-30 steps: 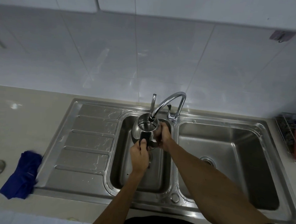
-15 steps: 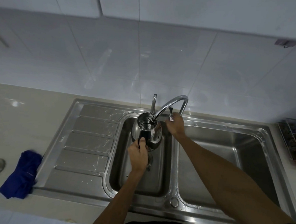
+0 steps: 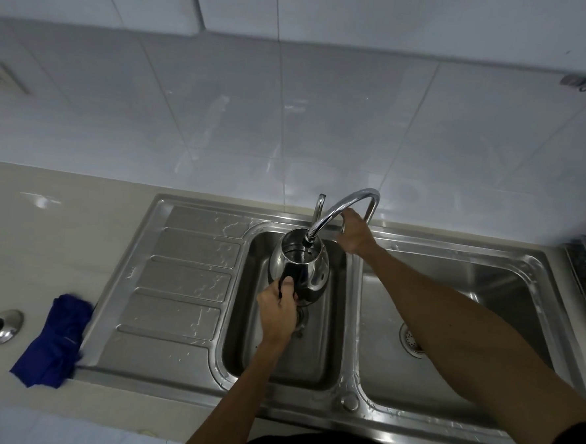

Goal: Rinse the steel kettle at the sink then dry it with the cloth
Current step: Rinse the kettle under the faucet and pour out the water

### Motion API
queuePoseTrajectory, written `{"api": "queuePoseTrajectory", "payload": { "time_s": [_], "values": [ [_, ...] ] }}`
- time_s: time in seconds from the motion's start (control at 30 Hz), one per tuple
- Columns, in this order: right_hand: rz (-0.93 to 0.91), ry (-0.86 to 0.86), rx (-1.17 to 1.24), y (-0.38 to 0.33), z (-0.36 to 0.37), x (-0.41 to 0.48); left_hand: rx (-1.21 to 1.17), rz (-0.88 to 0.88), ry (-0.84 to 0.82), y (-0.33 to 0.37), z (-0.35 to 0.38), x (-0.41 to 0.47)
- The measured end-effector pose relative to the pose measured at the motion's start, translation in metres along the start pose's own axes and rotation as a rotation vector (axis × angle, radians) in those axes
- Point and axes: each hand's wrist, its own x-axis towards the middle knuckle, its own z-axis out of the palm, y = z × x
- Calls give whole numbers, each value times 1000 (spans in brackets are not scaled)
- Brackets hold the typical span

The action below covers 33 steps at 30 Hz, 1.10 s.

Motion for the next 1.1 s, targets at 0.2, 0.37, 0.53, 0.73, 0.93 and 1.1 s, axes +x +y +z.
{"api": "queuePoseTrajectory", "payload": {
  "time_s": [0.2,0.37,0.53,0.73,0.93,1.1],
  "values": [
    [-54,-39,-124,4,-12,3,-5,1,-20,2,-1,-1],
    [-96,-42,-181,5,-14,-2,-11,3,-19,6,-1,-2],
    [-114,-44,-210,11,-14,-8,-4,-13,-19,7,-1,-1],
    [-138,-19,-206,18,-9,-23,9,-30,-10,8,1,-3],
    [-148,7,-243,21,-10,-40,17,-47,-23,1,0,-6],
    [-118,-64,-241,14,-15,-42,26,-76,-26,-6,-6,-14]
  ]
}}
